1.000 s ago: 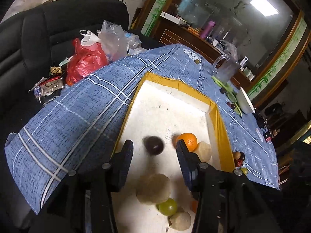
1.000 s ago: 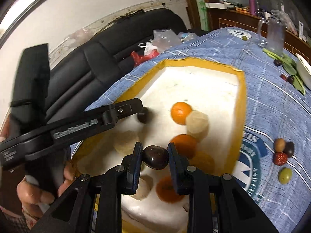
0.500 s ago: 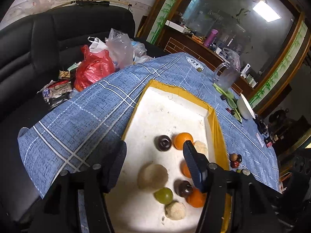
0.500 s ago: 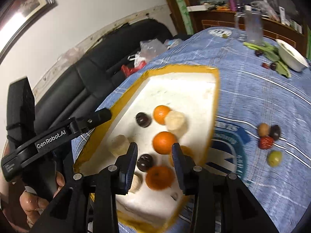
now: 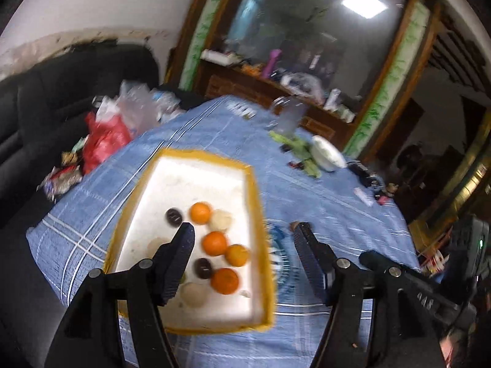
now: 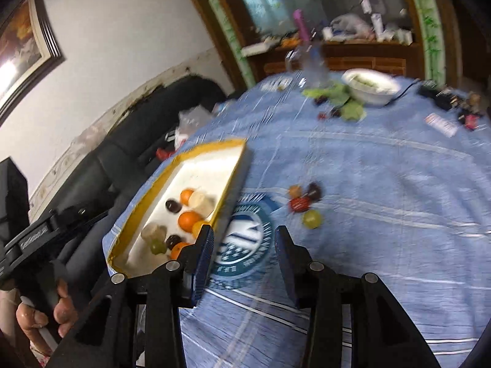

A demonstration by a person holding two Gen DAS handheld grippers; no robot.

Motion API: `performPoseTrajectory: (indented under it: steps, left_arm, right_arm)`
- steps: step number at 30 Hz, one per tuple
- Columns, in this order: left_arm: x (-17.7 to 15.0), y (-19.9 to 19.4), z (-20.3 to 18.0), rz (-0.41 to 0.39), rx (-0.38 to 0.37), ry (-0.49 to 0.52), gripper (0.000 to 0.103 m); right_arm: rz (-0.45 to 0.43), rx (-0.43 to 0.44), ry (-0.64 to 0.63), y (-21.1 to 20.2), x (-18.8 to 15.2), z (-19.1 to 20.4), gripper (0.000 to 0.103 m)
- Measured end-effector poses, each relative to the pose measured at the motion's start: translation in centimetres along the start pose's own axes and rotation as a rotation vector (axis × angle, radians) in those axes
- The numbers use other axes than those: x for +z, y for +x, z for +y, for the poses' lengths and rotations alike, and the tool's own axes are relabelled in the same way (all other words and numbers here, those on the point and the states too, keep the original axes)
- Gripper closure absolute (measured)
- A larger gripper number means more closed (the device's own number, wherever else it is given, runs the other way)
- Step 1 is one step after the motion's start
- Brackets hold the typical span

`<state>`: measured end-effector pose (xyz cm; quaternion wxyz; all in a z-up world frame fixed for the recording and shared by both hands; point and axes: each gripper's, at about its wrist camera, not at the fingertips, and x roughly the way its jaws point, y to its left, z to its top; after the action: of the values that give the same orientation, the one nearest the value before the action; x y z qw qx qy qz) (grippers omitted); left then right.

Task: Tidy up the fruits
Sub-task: 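Lift both tools out of the tray and move toward the loose fruit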

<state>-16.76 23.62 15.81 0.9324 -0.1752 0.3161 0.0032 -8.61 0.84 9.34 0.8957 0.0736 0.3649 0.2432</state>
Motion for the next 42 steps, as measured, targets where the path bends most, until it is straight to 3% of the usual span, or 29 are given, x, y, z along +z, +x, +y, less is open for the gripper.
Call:
performPoseTrajectory:
  steps: [4,7,14,16,18,21,24,29,31,36,38,42]
  left_arm:
    - [0.7,-3.6,-2.3,-0.068,-0.042,0.047,0.028]
    - [2.2,-5.9,-3.5,-0.107,-0.089,0.077,0.028]
    - [8.5,-11.2,-6.8,-0.221,-0.095,0.201,0.027]
    - [10.1,-12.0,-7.2,-0.248,-0.071,0.219,0.025]
    - [11.2,-12.1,-7.3,-0.268,-0.048,0.230,0.020]
    - [11.8,-11.0,-6.6,-0.257,-0.040,0.213,0.019]
    - [11.3,-7.9,-5.1,-0.186,-0.060,0.163,0.019]
    - [8.5,-1.7,-3.8,-0.054,-0.040,0.144,0.019]
    - [7.1,0.7,-3.3,-0.002,-0.030,0.136,0.019]
    - [4.4,5.8,-2.5,0.120,-0.037,0.084,0.021]
    - [3.7,7.0,-3.0,0.140,-0.034,0.092,0.035]
    - [2.7,9.9,-4.5,0.201,-0.037,0.113,0.039]
  right_arm:
    - [-0.103,-0.065,-0.037,-6.2,2.0,-0.4,0.058]
    - [-0.185,-0.129,-0.076,-11.0,4.6,-0.2,0.058]
    - [-0.390,-0.287,-0.164,-23.0,14.6,2.2,0.058]
    - [-0.435,-0.332,-0.189,-25.6,17.7,3.5,0.052]
    - [-0.480,-0.377,-0.209,-27.7,20.3,4.5,0.039]
    - [-0.511,-0.389,-0.218,-28.7,21.9,5.4,0.032]
    - [-0.468,-0.365,-0.215,-25.8,20.5,4.6,0.026]
    - [-0.243,-0.365,-0.219,-14.4,14.2,1.1,0.027]
    - [-0.136,-0.314,-0.207,-8.9,11.0,-0.4,0.027]
    - [0.076,-0.195,-0.116,1.9,4.4,-4.3,0.049]
    - [0.145,-0.159,-0.093,5.3,2.1,-5.0,0.049]
    - [0.187,-0.159,-0.121,8.9,0.7,-5.5,0.049]
